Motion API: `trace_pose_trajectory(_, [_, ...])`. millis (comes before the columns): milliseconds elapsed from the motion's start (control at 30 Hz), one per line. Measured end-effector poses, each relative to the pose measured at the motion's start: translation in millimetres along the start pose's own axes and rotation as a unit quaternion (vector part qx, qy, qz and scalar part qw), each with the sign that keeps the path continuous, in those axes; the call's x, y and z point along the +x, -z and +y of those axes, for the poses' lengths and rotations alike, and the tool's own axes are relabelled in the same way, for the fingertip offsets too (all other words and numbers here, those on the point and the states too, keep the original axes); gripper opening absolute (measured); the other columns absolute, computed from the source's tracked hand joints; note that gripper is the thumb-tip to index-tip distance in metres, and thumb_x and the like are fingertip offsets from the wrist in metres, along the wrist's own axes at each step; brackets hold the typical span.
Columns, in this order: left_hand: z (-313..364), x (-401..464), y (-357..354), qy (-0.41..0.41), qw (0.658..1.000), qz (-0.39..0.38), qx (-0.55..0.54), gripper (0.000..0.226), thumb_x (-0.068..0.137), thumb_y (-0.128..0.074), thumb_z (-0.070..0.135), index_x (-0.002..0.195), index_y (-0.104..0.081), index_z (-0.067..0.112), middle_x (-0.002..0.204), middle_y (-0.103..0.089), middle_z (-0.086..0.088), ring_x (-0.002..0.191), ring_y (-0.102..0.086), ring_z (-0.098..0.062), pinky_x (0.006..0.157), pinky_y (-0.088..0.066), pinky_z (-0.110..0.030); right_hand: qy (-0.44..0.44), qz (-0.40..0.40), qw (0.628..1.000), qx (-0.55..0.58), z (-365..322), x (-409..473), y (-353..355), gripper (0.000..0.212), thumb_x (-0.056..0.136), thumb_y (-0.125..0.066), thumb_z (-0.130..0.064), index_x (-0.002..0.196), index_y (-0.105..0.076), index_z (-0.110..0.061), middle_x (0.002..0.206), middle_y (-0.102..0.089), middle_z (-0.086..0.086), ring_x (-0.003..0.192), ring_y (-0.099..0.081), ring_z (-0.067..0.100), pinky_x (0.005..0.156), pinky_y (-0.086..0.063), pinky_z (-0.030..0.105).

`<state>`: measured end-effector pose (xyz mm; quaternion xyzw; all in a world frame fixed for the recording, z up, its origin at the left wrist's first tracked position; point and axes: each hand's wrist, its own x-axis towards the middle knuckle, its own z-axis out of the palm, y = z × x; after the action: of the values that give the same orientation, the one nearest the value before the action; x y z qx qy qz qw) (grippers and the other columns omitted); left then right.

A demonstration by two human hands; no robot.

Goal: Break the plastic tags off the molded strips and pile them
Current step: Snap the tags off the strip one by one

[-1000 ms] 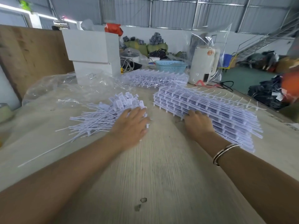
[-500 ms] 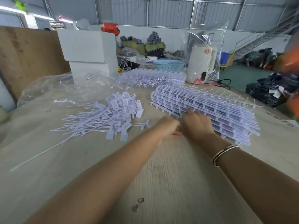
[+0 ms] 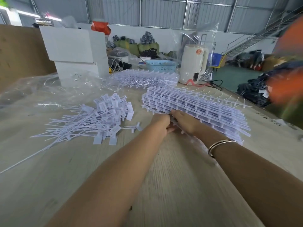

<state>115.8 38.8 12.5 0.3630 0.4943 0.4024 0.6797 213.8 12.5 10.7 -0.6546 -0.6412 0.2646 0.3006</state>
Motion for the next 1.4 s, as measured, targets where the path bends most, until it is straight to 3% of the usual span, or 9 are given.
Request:
trace_pose_trajectory(167, [-11.8, 1.9, 9.0, -0.059, 0.997, 0.02, 0.052, 0.021, 0.092, -0.052, 0.007, 0.11, -0.062, 0.004, 0.086, -0.066, -0.012, 0.054, -0.061, -0.015, 0.043, -0.052, -0.024, -0.024, -0.031, 0.985, -0.169, -9.9, 7.3, -0.5, 0.056, 0.101, -0.013, -0.047, 0.124, -0.054, -0.016, 0.127, -0.057, 0.016, 0.116, -0.052, 0.03, 0.099, -0.04, 0.044])
trace_pose_trajectory(267, [-7.0, -0.9, 21.4, -0.051, 0.997, 0.017, 0.059, 0.015, 0.092, -0.048, 0.005, 0.096, -0.062, 0.005, 0.07, -0.063, -0.007, 0.051, -0.06, -0.014, 0.039, -0.051, -0.023, 0.012, 0.011, 0.929, -0.369, -17.3, 13.3, -8.3, 0.045, 0.099, -0.018, -0.042, 0.114, -0.055, -0.021, 0.12, -0.058, 0.008, 0.113, -0.052, 0.03, 0.091, -0.044, 0.045])
trace_pose_trajectory(433, [1.3, -4.6, 26.8, -0.013, 0.998, 0.004, 0.067, 0.024, 0.097, -0.044, 0.013, 0.077, -0.056, 0.007, 0.054, -0.058, -0.007, 0.031, -0.055, -0.01, 0.035, -0.048, -0.021, 0.13, 0.067, 0.875, -0.461, -27.5, 21.6, -13.6, 0.037, 0.097, -0.03, -0.032, 0.106, -0.061, -0.015, 0.114, -0.059, 0.004, 0.108, -0.044, 0.027, 0.085, -0.037, 0.039])
trace_pose_trajectory(633, [-11.7, 3.1, 29.8, -0.116, 0.984, 0.047, 0.124, 0.026, 0.094, -0.044, 0.015, 0.107, -0.06, -0.003, 0.086, -0.056, -0.012, 0.067, -0.054, -0.024, 0.066, -0.054, -0.038, 0.035, 0.001, 0.86, -0.509, -26.9, 37.5, -13.3, 0.042, 0.097, -0.027, -0.038, 0.126, -0.053, -0.024, 0.132, -0.049, -0.002, 0.121, -0.031, 0.028, 0.096, -0.029, 0.041])
trace_pose_trajectory(733, [-10.8, 3.1, 39.2, -0.086, 0.988, 0.061, 0.111, 0.022, 0.088, -0.047, 0.007, 0.067, -0.055, 0.006, 0.055, -0.054, -0.011, 0.049, -0.047, -0.023, 0.052, -0.042, -0.031, 0.005, -0.035, 0.846, -0.532, -26.9, 38.5, -12.7, 0.049, 0.096, -0.021, -0.044, 0.132, -0.048, -0.022, 0.139, -0.042, 0.001, 0.126, -0.027, 0.03, 0.098, -0.026, 0.043])
trace_pose_trajectory(833, [1.1, -4.1, 42.1, -0.015, 0.995, 0.023, 0.093, 0.026, 0.092, -0.042, 0.007, 0.067, -0.052, 0.005, 0.038, -0.054, -0.006, 0.032, -0.052, -0.019, 0.041, -0.046, -0.027, 0.017, -0.034, 0.853, -0.52, -30.0, 34.1, -16.6, 0.046, 0.096, -0.023, -0.041, 0.123, -0.053, -0.02, 0.13, -0.051, 0.003, 0.122, -0.029, 0.028, 0.09, -0.024, 0.042])
trace_pose_trajectory(1100, [14.9, -3.5, 42.1, 0.019, 0.998, 0.009, 0.066, 0.026, 0.097, -0.038, 0.015, 0.088, -0.058, 0.002, 0.073, -0.061, -0.016, 0.051, -0.063, -0.026, 0.041, -0.051, -0.035, 0.1, 0.062, 0.898, -0.425, -14.8, 29.2, -15.8, 0.026, 0.094, -0.035, -0.037, 0.076, -0.051, -0.026, 0.09, -0.051, -0.005, 0.099, -0.038, 0.02, 0.081, -0.019, 0.036])
trace_pose_trajectory(1233, [14.9, 6.8, 38.0, 0.022, 0.999, 0.013, 0.045, 0.022, 0.098, -0.042, 0.015, 0.082, -0.055, 0.006, 0.075, -0.059, -0.01, 0.063, -0.058, -0.02, 0.05, -0.053, -0.034, 0.118, 0.039, 0.916, -0.382, -11.5, 33.5, -13.6, 0.021, 0.089, -0.039, -0.023, 0.094, -0.06, -0.026, 0.095, -0.049, -0.009, 0.104, -0.036, 0.018, 0.078, -0.014, 0.035])
trace_pose_trajectory(1400, [8.3, 16.9, 36.2, -0.038, 0.996, 0.081, 0.001, 0.031, 0.091, -0.042, -0.003, 0.119, -0.055, -0.001, 0.095, -0.064, -0.016, 0.062, -0.061, -0.022, 0.045, -0.054, -0.031, 0.109, 0.025, 0.908, -0.404, -6.4, 35.7, -15.6, 0.013, 0.09, -0.041, -0.041, 0.102, -0.044, -0.035, 0.1, -0.055, -0.007, 0.1, -0.033, 0.015, 0.077, -0.014, 0.036])
